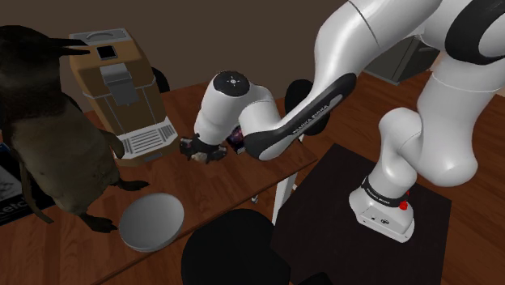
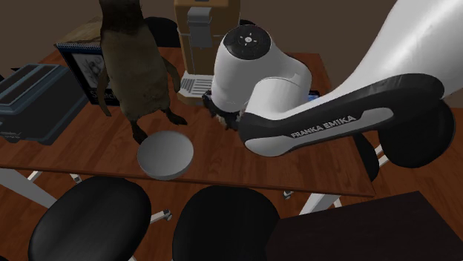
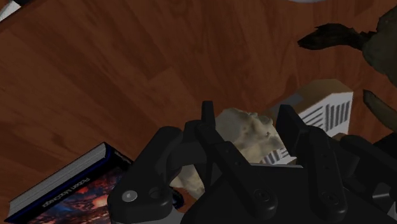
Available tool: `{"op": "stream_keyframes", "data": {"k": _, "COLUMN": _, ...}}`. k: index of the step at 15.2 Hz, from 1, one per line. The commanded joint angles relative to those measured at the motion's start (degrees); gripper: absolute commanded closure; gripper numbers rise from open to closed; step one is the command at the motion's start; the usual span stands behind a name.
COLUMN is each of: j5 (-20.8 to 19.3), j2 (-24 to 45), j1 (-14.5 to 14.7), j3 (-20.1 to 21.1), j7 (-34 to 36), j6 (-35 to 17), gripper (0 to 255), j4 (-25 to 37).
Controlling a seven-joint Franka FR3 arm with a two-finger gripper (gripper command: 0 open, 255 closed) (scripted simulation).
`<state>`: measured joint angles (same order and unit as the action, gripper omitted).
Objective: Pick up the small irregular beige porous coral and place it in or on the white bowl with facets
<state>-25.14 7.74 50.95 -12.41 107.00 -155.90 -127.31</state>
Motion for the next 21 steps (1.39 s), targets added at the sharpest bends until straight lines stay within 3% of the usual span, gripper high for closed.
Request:
{"op": "stream_keyframes", "data": {"k": 1, "j5": 0.07, "j2": 2.48, "j1": 1.43, "j3": 0.94, "j7": 2.16, "j6": 1.66, "gripper": 255, "j4": 3.50}}
{"op": "stream_keyframes", "data": {"k": 10, "j5": 2.02, "j2": 14.58, "j1": 6.74, "j3": 4.23, "j7": 7.63, "j6": 10.59, "gripper": 255, "j4": 22.23}}
{"op": "stream_keyframes", "data": {"k": 17, "j5": 4.19, "j2": 27.18, "j1": 10.12, "j3": 6.21, "j7": 9.46, "j6": 20.14, "gripper": 255, "j4": 42.97}}
{"op": "stream_keyframes", "data": {"k": 21, "j5": 3.72, "j2": 28.56, "j1": 10.21, "j3": 5.94, "j7": 10.41, "j6": 17.98, "gripper": 255, "j4": 42.08}}
